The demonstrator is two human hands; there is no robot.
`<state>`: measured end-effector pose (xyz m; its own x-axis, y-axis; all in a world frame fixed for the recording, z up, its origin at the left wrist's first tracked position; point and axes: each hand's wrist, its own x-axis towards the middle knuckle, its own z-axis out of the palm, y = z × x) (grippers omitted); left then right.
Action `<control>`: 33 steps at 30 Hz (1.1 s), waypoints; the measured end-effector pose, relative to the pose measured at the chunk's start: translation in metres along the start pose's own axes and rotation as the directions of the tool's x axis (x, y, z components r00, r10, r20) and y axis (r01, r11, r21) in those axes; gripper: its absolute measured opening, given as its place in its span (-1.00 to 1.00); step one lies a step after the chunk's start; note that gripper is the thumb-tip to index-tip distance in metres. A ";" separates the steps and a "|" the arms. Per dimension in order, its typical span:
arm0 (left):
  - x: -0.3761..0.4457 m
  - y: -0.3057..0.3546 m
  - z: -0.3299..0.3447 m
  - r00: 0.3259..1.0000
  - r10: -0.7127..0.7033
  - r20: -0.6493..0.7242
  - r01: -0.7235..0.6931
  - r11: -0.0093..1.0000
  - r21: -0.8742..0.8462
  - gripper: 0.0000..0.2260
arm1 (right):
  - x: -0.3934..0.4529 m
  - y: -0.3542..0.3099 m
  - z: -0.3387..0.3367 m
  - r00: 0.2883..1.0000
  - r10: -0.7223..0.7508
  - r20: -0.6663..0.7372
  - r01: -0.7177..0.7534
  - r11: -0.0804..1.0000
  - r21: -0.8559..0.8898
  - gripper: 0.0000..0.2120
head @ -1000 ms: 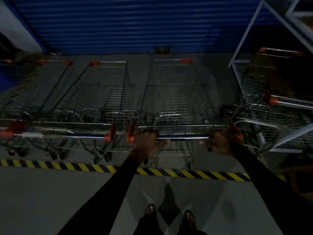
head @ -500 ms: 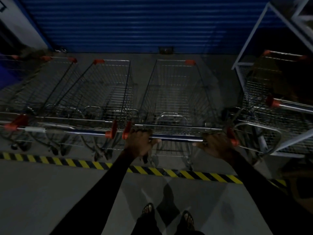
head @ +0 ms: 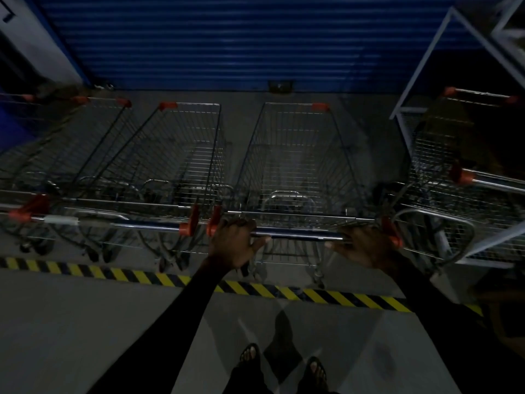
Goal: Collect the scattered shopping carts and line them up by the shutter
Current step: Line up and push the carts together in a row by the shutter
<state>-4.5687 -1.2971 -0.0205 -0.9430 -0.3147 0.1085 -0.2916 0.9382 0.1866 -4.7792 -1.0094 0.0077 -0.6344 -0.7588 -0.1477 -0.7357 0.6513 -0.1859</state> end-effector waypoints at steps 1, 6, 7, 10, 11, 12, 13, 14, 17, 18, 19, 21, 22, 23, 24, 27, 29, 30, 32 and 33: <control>0.000 0.001 0.000 1.000 0.001 0.000 -0.001 1.000 -0.001 -0.37 | 0.000 0.002 0.000 1.000 -0.009 -0.007 0.009 1.000 0.018 -0.08; 0.002 0.007 0.004 1.000 0.028 -0.009 -0.028 0.999 0.029 -0.43 | -0.007 0.005 -0.015 0.999 -0.024 -0.025 0.025 0.999 0.035 -0.07; 0.002 0.010 0.004 0.999 0.031 -0.016 -0.030 0.999 0.043 -0.44 | -0.008 0.008 -0.014 0.999 -0.018 -0.035 0.020 0.998 0.051 0.00; 0.003 0.018 0.004 0.998 0.049 -0.043 -0.043 0.991 0.125 -0.47 | -0.010 0.013 -0.014 1.000 0.016 0.022 -0.018 0.993 0.113 -0.13; 0.003 0.020 0.005 0.997 0.050 -0.051 -0.042 0.989 0.142 -0.47 | -0.010 0.014 -0.015 1.000 0.002 -0.001 -0.002 0.993 0.115 -0.18; 0.003 0.023 0.005 0.997 0.047 -0.056 -0.038 0.988 0.150 -0.46 | -0.010 0.015 -0.016 0.999 -0.009 -0.033 0.012 0.993 0.113 -0.18; 0.003 0.025 0.007 0.998 0.041 -0.049 -0.033 0.989 0.147 -0.44 | -0.011 0.017 -0.016 0.998 -0.026 -0.053 0.031 0.994 0.104 -0.20; 0.004 0.026 0.008 0.999 0.032 -0.042 -0.026 0.990 0.139 -0.43 | -0.013 0.018 -0.017 0.998 -0.031 -0.047 0.035 0.995 0.095 -0.25; 0.004 0.030 0.013 0.999 0.025 -0.044 -0.021 0.994 0.108 -0.44 | -0.014 0.019 -0.022 0.999 -0.032 0.006 0.031 0.992 0.122 -0.43; 0.004 0.031 0.013 0.999 0.028 -0.042 -0.024 0.995 0.100 -0.43 | -0.013 0.020 -0.021 1.000 -0.018 0.007 0.017 0.992 0.127 -0.40; 0.004 0.031 0.014 0.999 0.030 -0.043 -0.026 0.996 0.091 -0.40 | -0.012 0.022 -0.018 1.000 -0.004 0.002 0.004 0.993 0.117 -0.31; 0.004 0.031 0.012 0.998 0.027 -0.049 -0.024 0.997 0.073 -0.35 | -0.007 0.032 -0.005 1.000 0.016 0.023 -0.018 0.997 0.078 -0.18; 0.004 0.030 0.010 0.998 0.029 -0.049 -0.025 0.997 0.078 -0.35 | -0.006 0.031 -0.002 0.999 0.028 0.037 -0.031 0.998 0.063 -0.10; 0.003 0.028 0.009 0.998 0.037 -0.051 -0.032 0.995 0.094 -0.35 | -0.009 0.021 -0.006 0.998 0.034 0.043 -0.036 0.999 0.038 -0.04; 0.002 0.025 0.007 0.998 0.044 -0.044 -0.039 0.993 0.108 -0.34 | -0.012 0.013 -0.010 0.999 0.042 0.028 -0.042 0.999 0.019 -0.04; -0.002 0.015 0.004 0.999 0.044 -0.003 -0.044 0.997 0.069 -0.22 | -0.020 0.001 -0.009 0.998 0.008 -0.069 -0.014 0.996 -0.087 -0.13; -0.006 0.009 0.004 0.999 0.043 -0.014 -0.042 0.997 0.068 -0.27 | -0.024 -0.004 -0.005 0.996 -0.017 -0.087 0.006 0.991 -0.131 -0.24; -0.008 0.006 0.006 0.999 0.044 -0.018 -0.043 0.997 0.071 -0.33 | -0.026 -0.005 -0.004 0.997 -0.004 -0.080 -0.006 0.992 -0.127 -0.33; -0.012 0.002 0.009 0.999 0.045 -0.028 -0.043 0.997 0.070 -0.40 | -0.029 -0.008 0.000 0.994 -0.001 -0.107 -0.007 0.997 -0.075 -0.30; -0.013 0.000 0.009 0.999 0.044 -0.032 -0.042 0.997 0.069 -0.38 | -0.028 -0.009 0.003 0.991 -0.001 -0.131 -0.008 0.998 -0.065 -0.15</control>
<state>-4.5576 -1.2920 -0.0312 -0.9494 -0.2772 0.1478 -0.2621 0.9583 0.1139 -4.7538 -0.9936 0.0102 -0.6594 -0.7515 -0.0190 -0.7446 0.6564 -0.1217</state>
